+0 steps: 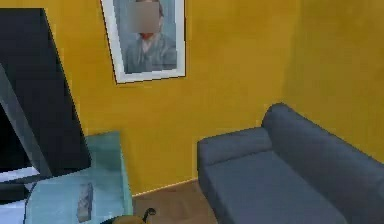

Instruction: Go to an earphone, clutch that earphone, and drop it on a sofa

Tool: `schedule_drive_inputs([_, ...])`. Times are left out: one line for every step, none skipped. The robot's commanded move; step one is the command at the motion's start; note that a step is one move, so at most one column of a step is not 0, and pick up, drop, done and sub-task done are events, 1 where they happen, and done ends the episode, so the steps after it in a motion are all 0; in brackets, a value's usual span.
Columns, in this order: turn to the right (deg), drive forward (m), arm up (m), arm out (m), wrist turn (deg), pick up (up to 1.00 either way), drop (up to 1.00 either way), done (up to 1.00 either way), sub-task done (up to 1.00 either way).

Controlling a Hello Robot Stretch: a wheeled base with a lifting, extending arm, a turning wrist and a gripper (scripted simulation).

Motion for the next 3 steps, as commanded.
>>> schedule_drive_inputs([-45.0,0.0,0.0,0.0,0.0,0.0,0.0,0.0,0.0])
schedule_drive_inputs([-18.0,0.0,0.0,0.0,0.0,0.0,0.0,0.0,0.0])
schedule_drive_inputs([0.0,0.0,0.0,0.48,0.0,0.0,0.0,0.0,0.0])
